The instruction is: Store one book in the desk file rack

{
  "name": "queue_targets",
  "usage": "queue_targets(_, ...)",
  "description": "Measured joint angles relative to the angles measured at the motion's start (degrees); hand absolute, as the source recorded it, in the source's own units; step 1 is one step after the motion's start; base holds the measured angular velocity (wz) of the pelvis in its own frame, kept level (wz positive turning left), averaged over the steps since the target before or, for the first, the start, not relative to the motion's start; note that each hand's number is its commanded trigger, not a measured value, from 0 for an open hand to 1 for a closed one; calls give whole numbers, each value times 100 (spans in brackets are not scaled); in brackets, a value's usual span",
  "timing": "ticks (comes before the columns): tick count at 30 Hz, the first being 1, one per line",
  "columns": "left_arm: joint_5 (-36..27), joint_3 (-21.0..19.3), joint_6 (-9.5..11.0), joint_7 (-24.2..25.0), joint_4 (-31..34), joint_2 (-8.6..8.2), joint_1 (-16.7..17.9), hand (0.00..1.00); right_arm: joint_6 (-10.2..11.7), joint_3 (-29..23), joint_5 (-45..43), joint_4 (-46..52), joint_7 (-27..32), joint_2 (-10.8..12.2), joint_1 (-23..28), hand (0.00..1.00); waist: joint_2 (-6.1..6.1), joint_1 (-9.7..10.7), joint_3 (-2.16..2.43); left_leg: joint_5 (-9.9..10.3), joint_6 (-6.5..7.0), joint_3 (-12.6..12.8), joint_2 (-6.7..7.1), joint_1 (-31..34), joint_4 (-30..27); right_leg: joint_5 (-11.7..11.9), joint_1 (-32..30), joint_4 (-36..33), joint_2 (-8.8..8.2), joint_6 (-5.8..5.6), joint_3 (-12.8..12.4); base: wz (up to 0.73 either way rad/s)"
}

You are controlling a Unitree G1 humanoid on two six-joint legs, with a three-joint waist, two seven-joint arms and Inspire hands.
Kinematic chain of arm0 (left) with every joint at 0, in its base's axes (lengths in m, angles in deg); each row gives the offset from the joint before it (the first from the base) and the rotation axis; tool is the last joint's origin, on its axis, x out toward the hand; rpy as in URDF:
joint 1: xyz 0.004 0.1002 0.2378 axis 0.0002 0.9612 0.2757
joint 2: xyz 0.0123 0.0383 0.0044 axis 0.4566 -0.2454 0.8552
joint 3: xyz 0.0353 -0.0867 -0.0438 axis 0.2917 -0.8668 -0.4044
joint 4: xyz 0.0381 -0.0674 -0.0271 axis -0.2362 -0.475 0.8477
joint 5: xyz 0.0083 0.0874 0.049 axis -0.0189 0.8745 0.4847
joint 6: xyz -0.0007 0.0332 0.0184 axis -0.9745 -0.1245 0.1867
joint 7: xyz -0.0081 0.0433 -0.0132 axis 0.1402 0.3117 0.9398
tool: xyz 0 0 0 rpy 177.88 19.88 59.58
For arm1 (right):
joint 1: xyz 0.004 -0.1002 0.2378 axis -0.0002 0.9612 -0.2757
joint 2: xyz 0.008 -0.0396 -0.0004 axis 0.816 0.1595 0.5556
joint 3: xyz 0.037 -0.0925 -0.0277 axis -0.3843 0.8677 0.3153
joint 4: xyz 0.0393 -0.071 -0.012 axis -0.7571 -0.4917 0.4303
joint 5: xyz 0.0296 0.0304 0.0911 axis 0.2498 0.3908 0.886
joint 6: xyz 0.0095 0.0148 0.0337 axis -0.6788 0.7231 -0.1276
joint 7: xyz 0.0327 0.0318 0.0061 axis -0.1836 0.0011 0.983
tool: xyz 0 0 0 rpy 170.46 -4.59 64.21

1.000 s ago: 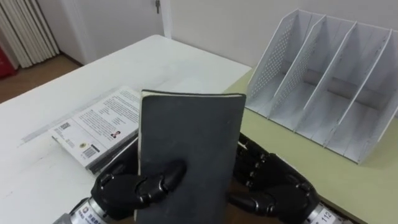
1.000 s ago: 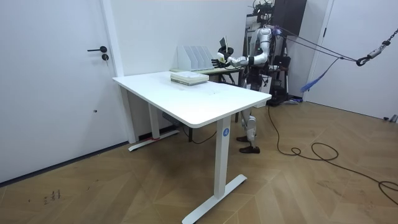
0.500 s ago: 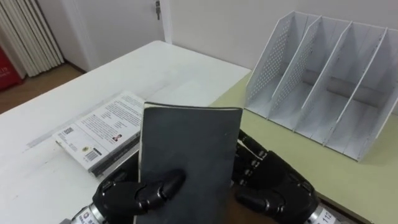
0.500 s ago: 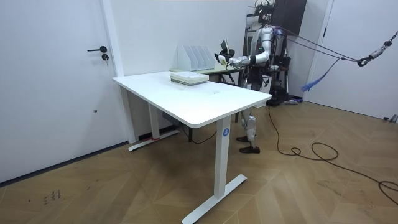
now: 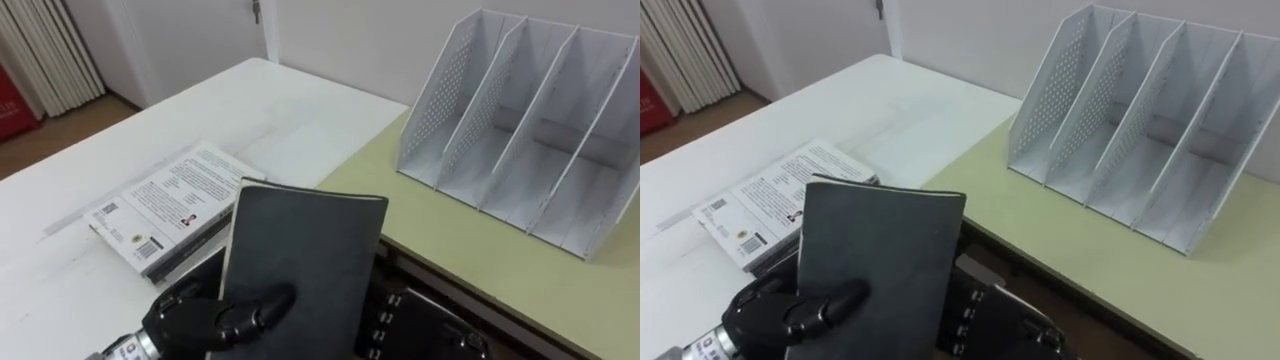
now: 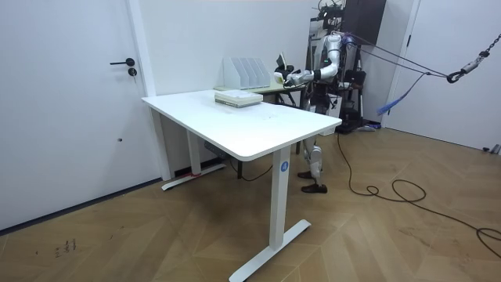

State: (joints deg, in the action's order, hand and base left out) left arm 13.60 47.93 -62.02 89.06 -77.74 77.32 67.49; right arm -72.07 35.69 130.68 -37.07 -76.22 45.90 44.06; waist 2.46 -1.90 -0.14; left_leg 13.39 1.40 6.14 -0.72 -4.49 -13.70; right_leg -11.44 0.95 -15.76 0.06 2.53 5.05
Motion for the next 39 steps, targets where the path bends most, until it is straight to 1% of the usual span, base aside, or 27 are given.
queue_targets(1, -1, 4, 0, 0, 0, 12, -5, 100, 0, 1, 1, 0, -25, -8, 8, 54, 1, 0, 1, 5, 0, 12, -4, 1, 3, -1, -4, -4, 2, 1, 2, 0)
queue_targets(2, -6, 28, 0, -1, 0, 58, -18, 100, 0, 36, 6, 0, -53, -52, 13, 100, 0, -2, 1, 10, -1, 26, -10, -1, 3, -1, -8, -8, 8, 2, 0, 0)
queue_targets(3, -7, 99, 1, -4, 1, 130, -29, 100, 0, 83, 5, 0, -81, -129, 32, 100, -2, 7, 1, 13, -3, 26, -13, 7, -3, -1, -15, -8, 10, 3, 1, 0)
queue_targets(6, -6, 221, 1, -4, 1, 215, -39, 100, 0, 157, 2, 0, -129, -281, 57, 100, 2, 3, 16, 25, -5, 29, -19, 141, -96, -1, -134, -56, 6, 5, 2, 0)
queue_targets(7, -7, 241, 1, -4, 1, 241, -44, 100, 1, 165, 1, 0, -134, -296, 69, 100, 1, 1, 16, 28, -5, 26, -21, 183, -121, 0, -171, -87, 5, 7, 3, 0)
queue_targets(9, -7, 374, 2, -1, 1, 366, -69, 100, 3, 228, -19, 0, -136, -398, 134, 100, -2, -16, 13, 28, -5, 27, -23, 247, -169, 2, -236, -111, 1, 11, 0, 0)
queue_targets(11, -16, 512, 2, 39, 7, 403, -79, 100, 12, 229, -89, 0, -80, -429, 145, 100, -1, -20, 13, 29, -6, 29, -23, 262, -173, 1, -256, -116, 0, 12, -1, 0)
queue_targets(15, -70, 874, 1, 216, 91, 411, -198, 100, 15, 263, -121, 0, -29, -444, 131, 100, -27, -41, 1, 36, -4, 45, -26, 299, -183, -8, -344, -187, -5, 25, -13, -2)
queue_targets(17, -69, 900, 1, 277, 126, 425, -201, 100, 42, 298, -112, 0, -28, -439, 129, 100, -31, -46, -1, 48, -9, 80, -41, 301, -191, -17, -373, -202, 3, 34, -17, -7)
queue_targets(19, -74, 932, 1, 300, 124, 476, -201, 100, 85, 309, -113, -3, -23, -446, 142, 100, -30, -34, -1, 52, -14, 106, -49, 304, -192, -21, -387, -213, 10, 41, -21, -4)
queue_targets(20, -76, 958, 1, 306, 126, 546, -201, 100, 99, 333, -123, -3, -11, -471, 138, 100, -31, -28, -1, 54, -18, 119, -55, 310, -192, -20, -396, -214, 17, 44, -26, 0)
queue_targets(23, -86, 1078, 1, 305, 125, 645, -202, 100, 105, 433, -125, -28, 12, -564, 138, 100, -30, -36, -2, 55, -20, 137, -57, 317, -197, -20, -391, -212, 17, 45, -28, 0)
queue_targets(26, -86, 1078, 1, 309, 118, 649, -202, 100, 108, 433, -125, -35, 12, -565, 133, 100, -31, -43, -4, 57, -20, 141, -58, 377, -242, -20, -398, -206, 12, 45, -16, 1)
queue_targets(31, -89, 1078, 1, 308, 105, 649, -202, 100, 108, 433, -117, -35, 0, -566, 132, 100, 20, -34, -34, 126, -18, 125, -77, 410, -354, -23, -386, -201, 23, 40, -5, 0)
queue_targets(33, -90, 1082, 1, 310, 85, 648, -202, 100, 108, 437, -115, -39, 0, -566, 139, 100, 54, -19, -56, 156, -7, 123, -82, 414, -382, -26, -379, -208, 27, 34, -4, 0)
queue_targets(35, -90, 1083, 1, 310, 55, 648, -202, 100, 108, 452, -115, -45, 1, -564, 142, 100, 59, -15, -54, 160, -4, 124, -81, 414, -382, -29, -379, -213, 26, 30, -4, 0)
queue_targets(36, -90, 1084, 1, 309, 54, 648, -202, 82, 108, 450, -115, -46, 1, -565, 142, 100, 58, -13, -53, 160, -4, 123, -81, 414, -382, -29, -378, -213, 26, 30, -5, 0)
queue_targets(37, -90, 1084, 1, 309, 52, 648, -202, 0, 108, 449, -115, -46, 1, -565, 141, 100, 58, -13, -53, 160, -4, 123, -81, 413, -382, -29, -377, -213, 26, 30, -6, 0)
queue_targets(39, -90, 1084, 1, 302, 50, 648, -202, 0, 110, 450, -116, -62, 4, -564, 132, 100, 56, -31, -52, 159, -4, 158, -80, 398, -381, -30, -381, -234, 26, 28, -32, -4)
